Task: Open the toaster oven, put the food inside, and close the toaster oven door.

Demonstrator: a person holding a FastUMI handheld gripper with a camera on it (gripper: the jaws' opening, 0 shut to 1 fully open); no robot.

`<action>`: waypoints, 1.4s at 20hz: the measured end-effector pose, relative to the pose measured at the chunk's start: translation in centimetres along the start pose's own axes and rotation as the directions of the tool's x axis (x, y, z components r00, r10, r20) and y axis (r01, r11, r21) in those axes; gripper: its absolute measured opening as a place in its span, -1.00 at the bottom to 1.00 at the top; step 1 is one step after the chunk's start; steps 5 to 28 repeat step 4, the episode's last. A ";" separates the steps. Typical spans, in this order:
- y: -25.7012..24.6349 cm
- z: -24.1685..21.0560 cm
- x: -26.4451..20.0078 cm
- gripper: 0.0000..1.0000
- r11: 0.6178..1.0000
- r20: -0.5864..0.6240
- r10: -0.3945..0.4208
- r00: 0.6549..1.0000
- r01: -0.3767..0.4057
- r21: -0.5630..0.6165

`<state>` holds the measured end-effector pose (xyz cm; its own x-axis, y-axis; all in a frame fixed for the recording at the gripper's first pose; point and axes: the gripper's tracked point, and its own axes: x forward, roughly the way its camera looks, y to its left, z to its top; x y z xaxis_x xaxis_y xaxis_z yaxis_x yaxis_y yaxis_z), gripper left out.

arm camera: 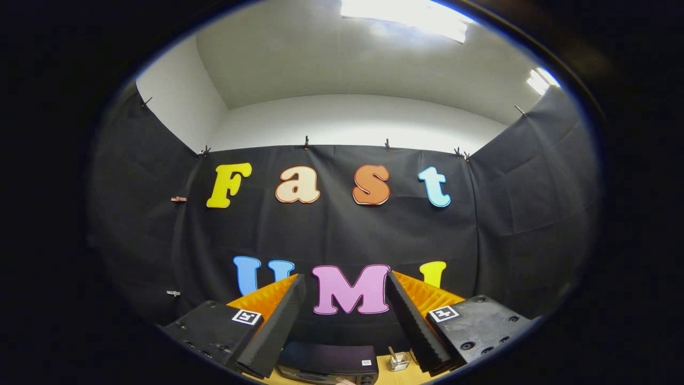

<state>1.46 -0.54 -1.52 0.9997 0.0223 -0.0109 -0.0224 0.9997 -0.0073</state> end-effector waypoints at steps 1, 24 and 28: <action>0.0 0.1 -0.2 0.94 1.000 0.001 0.001 1.000 -0.001 0.001; 0.1 0.3 -0.2 0.94 1.000 0.006 0.004 1.000 -0.004 0.004; 0.1 0.3 -0.2 0.94 1.000 0.006 0.004 1.000 -0.004 0.004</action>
